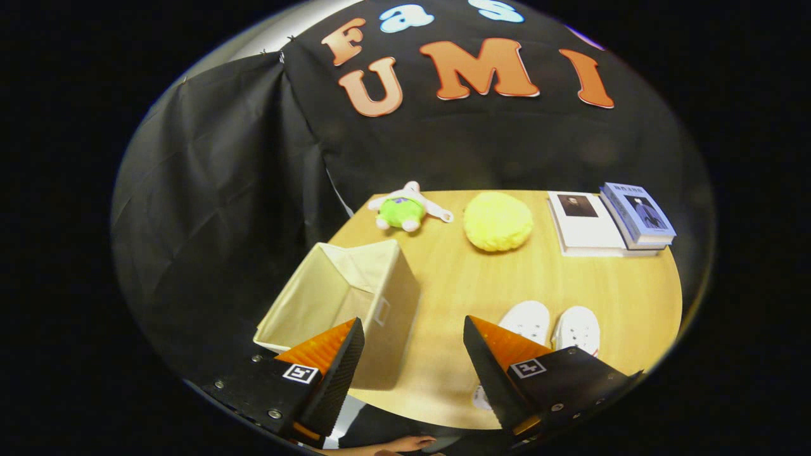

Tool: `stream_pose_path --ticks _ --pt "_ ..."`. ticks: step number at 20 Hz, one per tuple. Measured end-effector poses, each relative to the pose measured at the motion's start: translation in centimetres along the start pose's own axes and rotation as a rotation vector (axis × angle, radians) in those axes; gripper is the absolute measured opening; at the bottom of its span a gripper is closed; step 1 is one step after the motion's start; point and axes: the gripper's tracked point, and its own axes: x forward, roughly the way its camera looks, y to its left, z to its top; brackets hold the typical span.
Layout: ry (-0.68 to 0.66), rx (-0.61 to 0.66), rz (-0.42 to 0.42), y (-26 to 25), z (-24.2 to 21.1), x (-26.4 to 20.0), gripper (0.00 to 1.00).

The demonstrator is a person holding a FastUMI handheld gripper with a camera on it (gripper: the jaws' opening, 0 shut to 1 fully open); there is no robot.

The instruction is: Open the storage box then place both shoes into the box .Put the left shoe in first, then the right shoe, with the right side of both shoes facing outward in a uniform manner.

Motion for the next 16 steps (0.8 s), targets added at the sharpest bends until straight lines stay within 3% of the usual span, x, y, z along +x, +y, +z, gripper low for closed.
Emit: stream_pose_path --ticks 7,16 --pt "0.144 0.066 -0.127 -9.0 -7.4 2.6 0.93" --pt "0.254 0.146 -0.173 -12.8 -12.3 5.7 0.81"
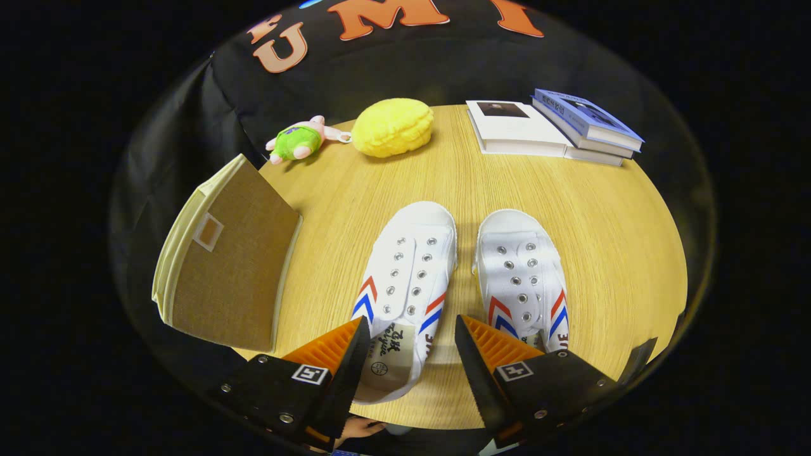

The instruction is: Open the storage box then place both shoes into the box .Put the left shoe in first, then the right shoe, with the right side of both shoes facing outward in a uniform manner.

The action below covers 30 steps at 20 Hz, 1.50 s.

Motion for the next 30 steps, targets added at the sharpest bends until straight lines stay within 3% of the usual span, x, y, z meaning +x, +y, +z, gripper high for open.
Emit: stream_pose_path --ticks 7,10,11,15,20,30 --pt "0.01 0.118 0.085 1.4 -0.2 2.6 0.51" --pt "-0.029 0.141 0.067 0.7 0.2 3.0 0.4" --pt "-0.029 0.161 0.071 0.8 0.1 3.1 0.22" --pt "-0.035 0.226 0.113 1.3 0.6 2.5 0.08" --pt "-0.07 0.268 0.121 2.9 1.8 0.9 0.07" --pt "-0.205 0.192 0.264 11.5 8.0 -6.6 0.07"
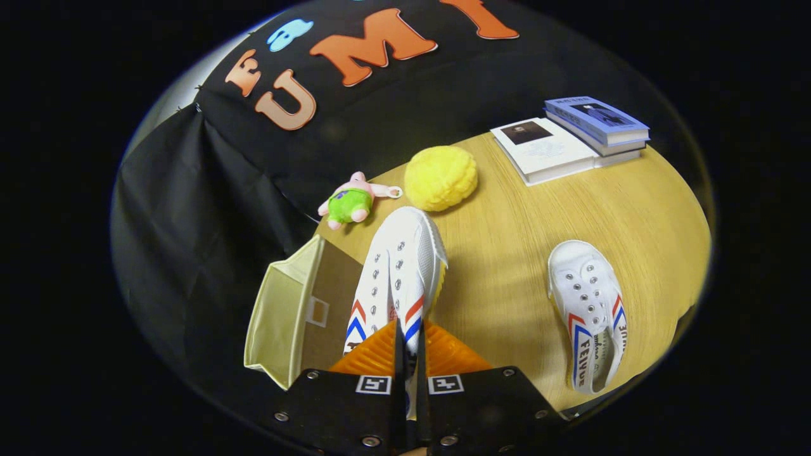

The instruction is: Open the storage box then place both shoes into the box .Put the left shoe in first, then the right shoe, with the right side of both shoes facing outward in a uniform manner.

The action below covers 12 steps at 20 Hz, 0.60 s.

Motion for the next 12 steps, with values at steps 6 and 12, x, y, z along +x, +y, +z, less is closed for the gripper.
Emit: stream_pose_path --ticks 6,12 --pt "-0.048 -0.06 0.079 7.0 2.6 -0.4 0.07" --pt "-0.076 -0.172 0.184 14.2 2.2 1.4 0.07"
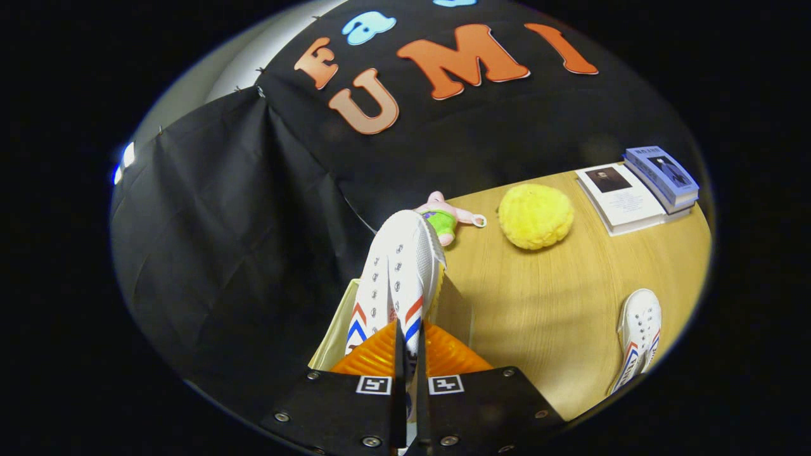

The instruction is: Open the storage box then place both shoes into the box .Put the left shoe in first, then the right shoe, with the right side of both shoes facing outward in a uniform manner.

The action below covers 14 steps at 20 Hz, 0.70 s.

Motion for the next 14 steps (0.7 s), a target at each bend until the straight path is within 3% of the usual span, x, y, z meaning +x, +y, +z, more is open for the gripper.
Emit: stream_pose_path --ticks 6,14 --pt "0.03 -0.105 0.043 3.3 -1.6 3.7 0.07" --pt "0.082 -0.308 0.035 2.8 -4.8 6.2 0.07"
